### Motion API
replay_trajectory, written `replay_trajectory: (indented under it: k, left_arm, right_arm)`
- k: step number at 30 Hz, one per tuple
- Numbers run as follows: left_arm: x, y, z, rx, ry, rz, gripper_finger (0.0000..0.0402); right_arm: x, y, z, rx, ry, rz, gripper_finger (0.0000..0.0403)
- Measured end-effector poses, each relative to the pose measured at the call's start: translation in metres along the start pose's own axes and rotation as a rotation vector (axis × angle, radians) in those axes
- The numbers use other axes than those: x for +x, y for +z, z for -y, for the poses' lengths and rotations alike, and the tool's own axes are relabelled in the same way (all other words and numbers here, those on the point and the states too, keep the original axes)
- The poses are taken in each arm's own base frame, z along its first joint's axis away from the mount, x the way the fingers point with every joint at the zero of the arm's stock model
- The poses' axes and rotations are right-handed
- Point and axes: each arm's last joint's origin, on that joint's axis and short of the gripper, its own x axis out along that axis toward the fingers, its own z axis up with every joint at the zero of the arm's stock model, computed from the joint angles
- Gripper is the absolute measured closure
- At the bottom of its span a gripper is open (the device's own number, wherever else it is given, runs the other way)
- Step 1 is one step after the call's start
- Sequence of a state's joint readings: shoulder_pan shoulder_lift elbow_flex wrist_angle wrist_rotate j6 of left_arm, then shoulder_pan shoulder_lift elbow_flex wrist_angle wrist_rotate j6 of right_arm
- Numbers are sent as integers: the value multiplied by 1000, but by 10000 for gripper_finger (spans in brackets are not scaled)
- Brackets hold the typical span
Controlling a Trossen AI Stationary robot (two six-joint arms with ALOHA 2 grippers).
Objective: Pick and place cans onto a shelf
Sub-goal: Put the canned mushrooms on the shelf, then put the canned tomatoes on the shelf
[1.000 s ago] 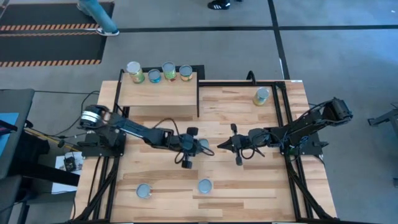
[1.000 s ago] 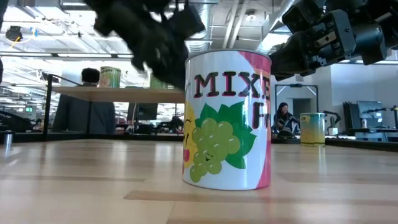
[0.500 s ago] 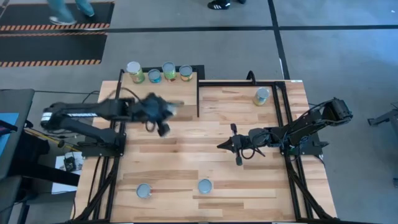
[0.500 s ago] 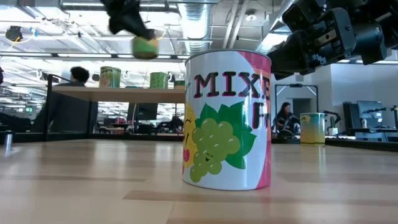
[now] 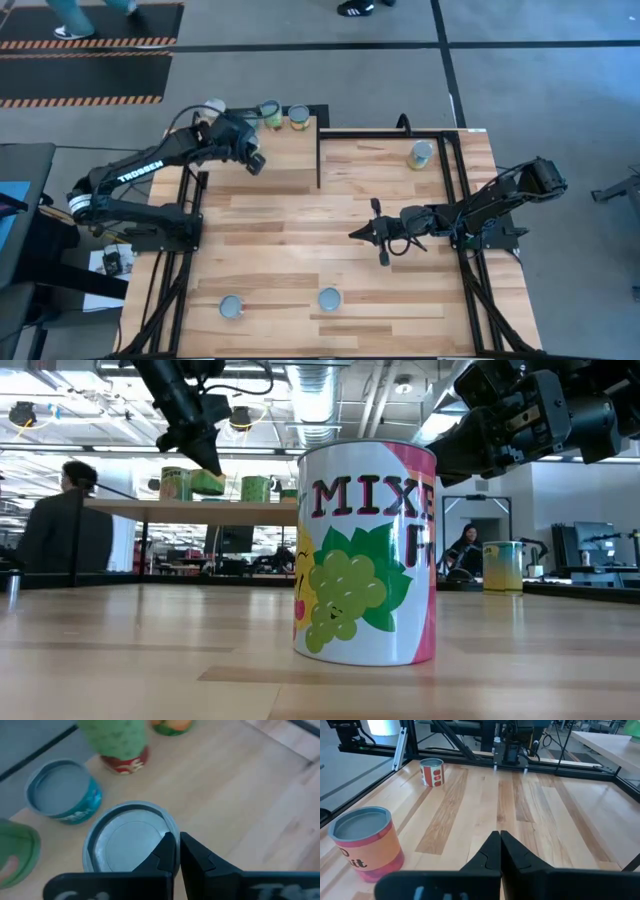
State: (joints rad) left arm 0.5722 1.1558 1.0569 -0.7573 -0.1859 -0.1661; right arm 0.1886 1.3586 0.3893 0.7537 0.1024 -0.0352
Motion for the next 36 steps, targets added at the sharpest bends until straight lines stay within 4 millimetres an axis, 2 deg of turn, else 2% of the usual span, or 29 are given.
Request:
replay_trajectory:
  k: [6, 18, 29, 36]
  left_arm:
    - [8, 3, -14, -31, 8, -16, 401]
    - [20, 5, -16, -33, 14, -40, 401]
    - [20, 5, -15, -47, -7, -40, 348]
    - [14, 8, -12, -14, -21, -34, 336]
  right_arm:
    - [0, 0, 0, -7, 0, 3, 392]
    - [0, 1, 0, -14, 2, 10, 392]
    - [0, 1, 0, -17, 2, 10, 391]
    - [0, 1, 0, -18, 2, 11, 391]
